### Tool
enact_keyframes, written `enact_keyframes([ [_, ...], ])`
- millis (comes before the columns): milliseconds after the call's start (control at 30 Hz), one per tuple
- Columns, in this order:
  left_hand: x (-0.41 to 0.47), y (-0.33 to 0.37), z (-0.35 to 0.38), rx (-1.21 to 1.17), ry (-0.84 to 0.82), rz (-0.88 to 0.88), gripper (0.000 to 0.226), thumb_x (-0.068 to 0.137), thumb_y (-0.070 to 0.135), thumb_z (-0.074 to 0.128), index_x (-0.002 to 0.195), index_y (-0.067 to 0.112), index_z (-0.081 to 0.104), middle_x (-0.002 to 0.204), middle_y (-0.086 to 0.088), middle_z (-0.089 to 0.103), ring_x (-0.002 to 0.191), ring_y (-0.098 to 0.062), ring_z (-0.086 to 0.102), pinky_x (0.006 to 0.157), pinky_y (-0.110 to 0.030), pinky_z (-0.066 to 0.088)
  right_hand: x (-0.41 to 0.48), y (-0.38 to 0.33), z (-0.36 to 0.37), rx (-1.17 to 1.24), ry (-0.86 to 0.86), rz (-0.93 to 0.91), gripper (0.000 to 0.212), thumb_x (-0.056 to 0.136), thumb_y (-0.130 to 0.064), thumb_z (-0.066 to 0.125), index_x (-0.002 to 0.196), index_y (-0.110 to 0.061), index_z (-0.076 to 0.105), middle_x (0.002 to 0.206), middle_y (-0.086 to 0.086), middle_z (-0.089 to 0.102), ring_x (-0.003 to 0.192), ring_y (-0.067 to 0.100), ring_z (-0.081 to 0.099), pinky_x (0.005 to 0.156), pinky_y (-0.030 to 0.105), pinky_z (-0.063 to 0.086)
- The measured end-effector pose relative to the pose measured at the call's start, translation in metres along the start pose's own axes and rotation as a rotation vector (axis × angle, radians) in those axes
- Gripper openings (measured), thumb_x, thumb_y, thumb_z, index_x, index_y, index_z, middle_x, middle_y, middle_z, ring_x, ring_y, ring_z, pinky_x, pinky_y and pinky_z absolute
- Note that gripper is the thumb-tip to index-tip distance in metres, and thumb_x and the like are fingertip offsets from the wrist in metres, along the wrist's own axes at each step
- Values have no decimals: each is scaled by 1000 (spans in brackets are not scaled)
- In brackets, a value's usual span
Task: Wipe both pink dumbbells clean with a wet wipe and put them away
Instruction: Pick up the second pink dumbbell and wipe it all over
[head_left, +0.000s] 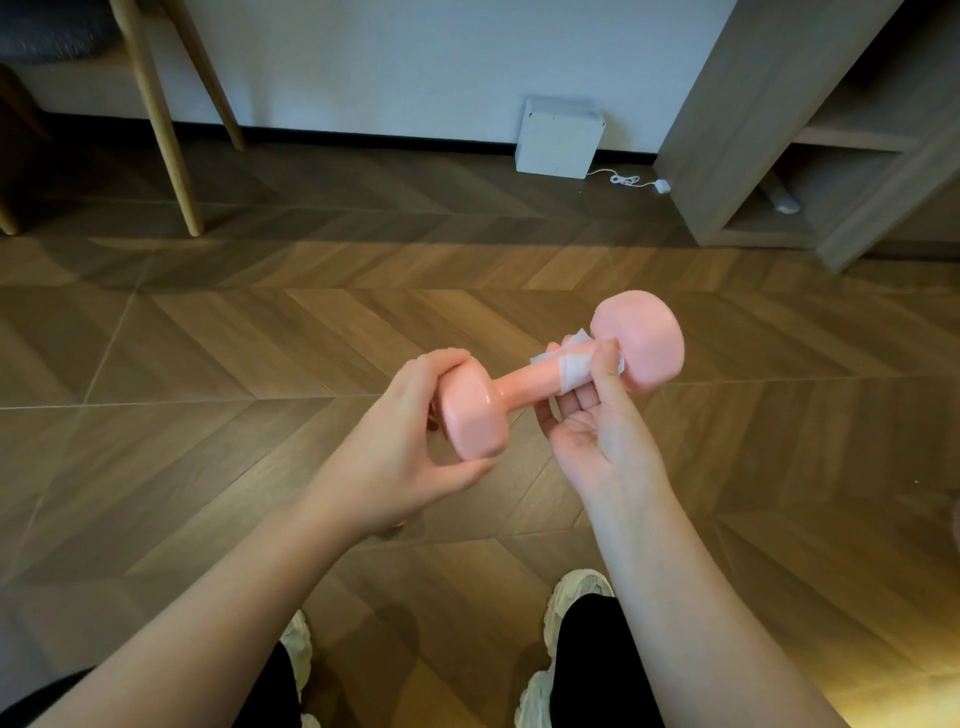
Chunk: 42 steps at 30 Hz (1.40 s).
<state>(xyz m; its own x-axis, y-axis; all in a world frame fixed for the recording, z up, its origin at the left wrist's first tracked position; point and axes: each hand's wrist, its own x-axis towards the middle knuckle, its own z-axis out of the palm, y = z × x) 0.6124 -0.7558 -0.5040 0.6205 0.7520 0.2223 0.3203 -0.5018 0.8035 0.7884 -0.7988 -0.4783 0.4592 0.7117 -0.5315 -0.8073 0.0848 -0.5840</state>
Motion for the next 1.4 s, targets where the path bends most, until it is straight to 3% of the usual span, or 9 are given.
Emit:
enact_keyframes([
  [100, 0, -8, 2, 119, 83, 159, 87, 74, 29, 79, 146, 21, 30, 135, 0, 44, 124, -5, 47, 97, -18, 43, -1, -2, 0, 31, -37, 5, 42, 80, -32, 68, 115, -9, 64, 103, 6, 76, 98, 18, 72, 99, 40, 47],
  [200, 1, 6, 1, -277, -20, -276, 110, 72, 25, 86, 152, 37, 12, 128, 7, 51, 97, -1, 64, 78, -11, 48, -2, -4, 0, 33, -21, 9, 27, 91, -29, 65, 111, -10, 65, 101, 5, 76, 92, 17, 74, 100, 41, 48],
  [333, 1, 16, 8, -976, -117, -664, 81, 64, 46, 77, 134, 23, 41, 92, -15, 65, 61, -22, 65, 49, -25, 50, 2, 0, -3, 38, 10, 26, 26, 91, -29, 64, 107, -8, 65, 99, 7, 76, 86, 17, 74, 101, 42, 49],
  [567, -6, -5, 13, 90, 23, 141, 78, 74, 41, 71, 139, 47, 27, 146, 6, 30, 143, -12, 29, 92, -55, 49, 6, 10, -5, 15, 23, 83, 34, 91, -35, 62, 113, -9, 65, 94, 7, 76, 76, 16, 74, 89, 39, 53],
  [700, 2, 1, 6, -385, -52, -401, 100, 67, 69, 61, 149, 46, 9, 144, 4, 41, 124, -3, 53, 99, -43, 48, 3, 10, -6, 27, 39, 83, 30, 88, -29, 66, 110, -7, 66, 98, 9, 76, 88, 18, 73, 93, 40, 53],
  [800, 9, 4, 4, -899, -180, -872, 90, 73, 72, 65, 132, 8, 43, 98, -16, 58, 55, -17, 65, 51, -29, 52, 0, 13, -6, 21, 26, 100, 36, 80, -29, 71, 108, -7, 67, 94, 8, 77, 90, 18, 73, 90, 38, 55],
  [1033, 5, 6, -4, -1098, -464, -1104, 80, 78, 74, 41, 111, 4, 61, 85, -19, 60, 67, -27, 61, 56, -29, 50, 4, 22, -3, 94, 83, 181, 31, 88, -35, 69, 100, -6, 69, 87, 6, 74, 70, 15, 74, 75, 36, 58],
  [1233, 6, 9, 4, -1151, -297, -958, 78, 80, 63, 62, 129, 4, 53, 108, -27, 61, 83, -39, 67, 65, -43, 62, 4, 16, -4, 77, 71, 110, 26, 91, -30, 65, 101, -6, 67, 96, 8, 74, 80, 18, 74, 86, 37, 57],
  [1400, -3, -6, 9, -33, -60, -184, 91, 62, 50, 80, 139, 30, 37, 127, 4, 42, 113, -7, 47, 91, -24, 46, 5, 21, -3, 23, 37, 159, 28, 93, -29, 62, 109, -5, 64, 94, 14, 74, 77, 20, 73, 75, 37, 58],
])
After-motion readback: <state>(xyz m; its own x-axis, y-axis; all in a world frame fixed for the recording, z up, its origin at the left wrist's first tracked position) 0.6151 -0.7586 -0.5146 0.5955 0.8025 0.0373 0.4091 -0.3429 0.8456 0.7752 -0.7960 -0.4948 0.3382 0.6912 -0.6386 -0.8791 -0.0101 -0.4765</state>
